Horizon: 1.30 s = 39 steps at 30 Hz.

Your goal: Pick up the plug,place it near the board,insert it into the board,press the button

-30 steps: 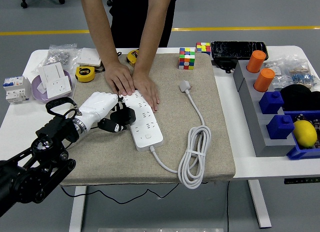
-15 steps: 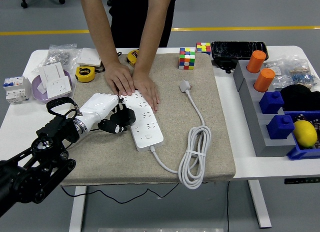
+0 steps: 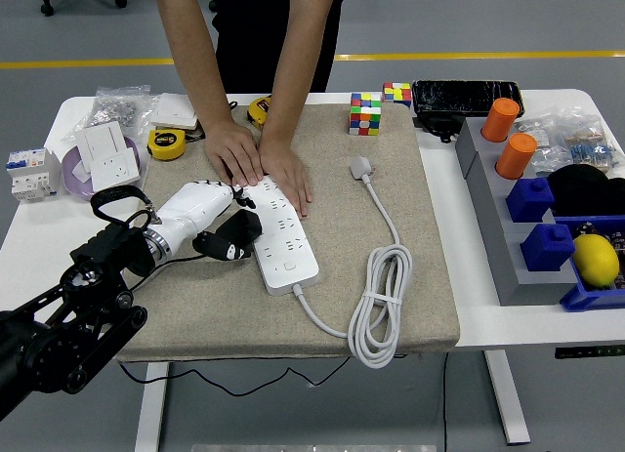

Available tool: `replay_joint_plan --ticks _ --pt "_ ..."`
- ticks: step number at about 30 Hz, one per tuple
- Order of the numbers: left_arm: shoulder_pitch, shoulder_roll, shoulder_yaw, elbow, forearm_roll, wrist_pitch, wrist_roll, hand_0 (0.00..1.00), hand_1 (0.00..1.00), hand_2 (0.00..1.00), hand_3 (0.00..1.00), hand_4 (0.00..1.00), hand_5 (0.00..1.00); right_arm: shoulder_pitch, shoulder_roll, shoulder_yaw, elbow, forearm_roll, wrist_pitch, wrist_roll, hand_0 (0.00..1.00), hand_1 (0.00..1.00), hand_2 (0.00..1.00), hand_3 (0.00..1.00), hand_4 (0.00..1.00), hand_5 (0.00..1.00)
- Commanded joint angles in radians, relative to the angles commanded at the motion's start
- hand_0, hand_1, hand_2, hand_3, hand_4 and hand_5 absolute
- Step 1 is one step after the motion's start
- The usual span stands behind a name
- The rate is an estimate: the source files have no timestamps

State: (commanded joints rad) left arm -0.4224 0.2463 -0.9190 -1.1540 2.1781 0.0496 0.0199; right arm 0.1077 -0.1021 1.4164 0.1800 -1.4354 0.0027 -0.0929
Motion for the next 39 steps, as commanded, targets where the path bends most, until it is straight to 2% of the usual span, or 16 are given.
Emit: replay_joint_plan --ticks 5,6,11,12,14,17,18,23,24,27,32,39 --pt "0.003 0.001 -0.006 -0.009 -0.005 -0.005 0.000 0.837 0.856 0.779 0.779 0.998 0.332 -0.001 0.000 0.001 0.000 -0.001 0.001 0.000 0.873 0.725 0.717 0.709 0.998 0.667" --pt "0.004 0.001 -0.007 -0.011 -0.006 -0.006 0.000 0.841 0.862 0.781 0.786 0.998 0.371 -0.001 0.000 0.000 0.000 -0.001 0.000 0.000 0.874 0.724 0.718 0.709 0.998 0.667" --pt "0.035 -0.003 -0.044 -0.065 -0.025 -0.034 0.012 0.841 0.862 0.781 0.786 0.998 0.371 -0.003 0.001 -0.002 0.000 -0.002 0.001 -0.001 0.874 0.724 0.718 0.709 0.998 0.667" --pt "0.049 -0.010 -0.060 -0.081 -0.038 -0.040 0.018 0.861 0.924 0.883 0.842 0.998 0.659 -0.003 0.002 -0.002 0.000 -0.003 0.001 -0.001 0.874 0.725 0.717 0.710 0.998 0.667" --pt "0.088 -0.029 -0.109 -0.130 -0.088 -0.037 0.035 0.861 0.924 0.883 0.842 0.998 0.659 -0.005 0.002 -0.004 0.000 -0.003 0.001 -0.001 0.874 0.725 0.717 0.710 0.998 0.667" --pt "0.148 -0.063 -0.172 -0.206 -0.170 0.003 0.077 0.861 0.924 0.883 0.842 0.998 0.659 -0.007 0.002 -0.005 0.000 -0.006 0.001 -0.001 0.874 0.725 0.717 0.710 0.998 0.667" --pt "0.168 -0.073 -0.190 -0.231 -0.194 0.020 0.094 0.875 0.950 0.937 0.901 0.998 0.865 -0.008 0.002 -0.005 0.000 -0.007 0.001 -0.001 0.874 0.726 0.717 0.709 0.998 0.666" --pt "0.260 -0.106 -0.222 -0.345 -0.294 0.120 0.182 0.875 0.950 0.937 0.901 0.998 0.865 -0.011 0.003 -0.006 0.000 -0.010 0.001 -0.002 0.874 0.726 0.717 0.709 0.998 0.666" --pt "0.280 -0.111 -0.225 -0.366 -0.308 0.133 0.196 0.957 0.978 0.963 0.929 0.998 0.995 -0.011 0.003 -0.008 0.000 -0.008 0.001 -0.001 0.875 0.725 0.716 0.708 0.998 0.666" --pt "0.343 -0.125 -0.227 -0.416 -0.314 0.143 0.221 0.957 0.978 0.963 0.929 0.998 0.995 -0.012 0.004 -0.010 0.000 -0.005 0.001 0.000 0.875 0.725 0.716 0.708 0.998 0.666" --pt "0.392 -0.132 -0.219 -0.432 -0.317 0.136 0.224 0.975 0.979 0.963 0.930 0.998 0.998 -0.011 0.005 -0.008 0.000 -0.003 0.000 0.001 0.875 0.725 0.717 0.709 0.998 0.666" --pt "0.404 -0.133 -0.201 -0.421 -0.298 0.119 0.226 0.978 0.972 0.952 0.920 0.998 0.998 -0.012 0.006 0.000 0.000 -0.007 0.001 0.000 0.875 0.725 0.717 0.709 0.998 0.666"
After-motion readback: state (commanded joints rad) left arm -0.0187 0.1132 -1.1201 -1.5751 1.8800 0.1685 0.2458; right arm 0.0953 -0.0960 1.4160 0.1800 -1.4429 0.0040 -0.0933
